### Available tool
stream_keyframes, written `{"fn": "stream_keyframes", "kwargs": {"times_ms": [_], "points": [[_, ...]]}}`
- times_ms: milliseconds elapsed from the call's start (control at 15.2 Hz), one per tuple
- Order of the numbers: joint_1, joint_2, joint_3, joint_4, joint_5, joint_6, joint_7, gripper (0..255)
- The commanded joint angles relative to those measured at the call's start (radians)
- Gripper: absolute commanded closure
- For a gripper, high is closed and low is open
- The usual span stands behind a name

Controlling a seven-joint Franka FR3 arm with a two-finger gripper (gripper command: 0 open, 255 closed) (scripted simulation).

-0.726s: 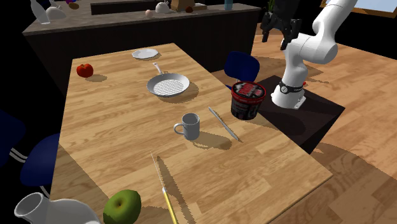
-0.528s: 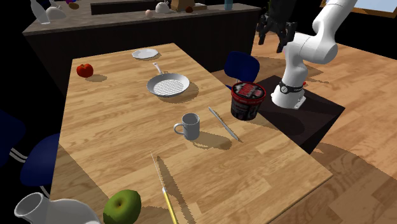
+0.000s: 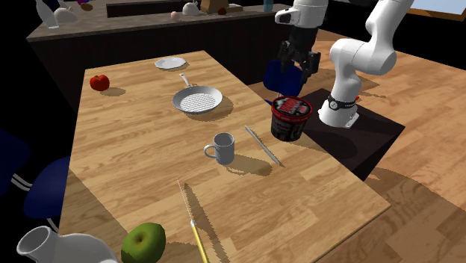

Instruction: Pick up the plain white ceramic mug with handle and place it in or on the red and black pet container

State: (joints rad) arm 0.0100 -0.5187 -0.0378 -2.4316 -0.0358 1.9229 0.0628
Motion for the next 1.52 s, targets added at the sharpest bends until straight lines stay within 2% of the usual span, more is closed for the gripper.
{"fn": "stream_keyframes", "kwargs": {"times_ms": [0,396,726,1122,1452], "points": [[0.002,0.072,-0.007,0.006,0.0,0.07,-0.013,0],[0.004,0.304,-0.028,0.092,0.008,0.224,-0.062,0],[0.004,0.502,-0.039,0.201,0.028,0.318,-0.106,0],[-0.003,0.739,-0.038,0.374,0.058,0.388,-0.159,0],[-0.015,0.923,-0.03,0.543,0.078,0.408,-0.193,0]]}}
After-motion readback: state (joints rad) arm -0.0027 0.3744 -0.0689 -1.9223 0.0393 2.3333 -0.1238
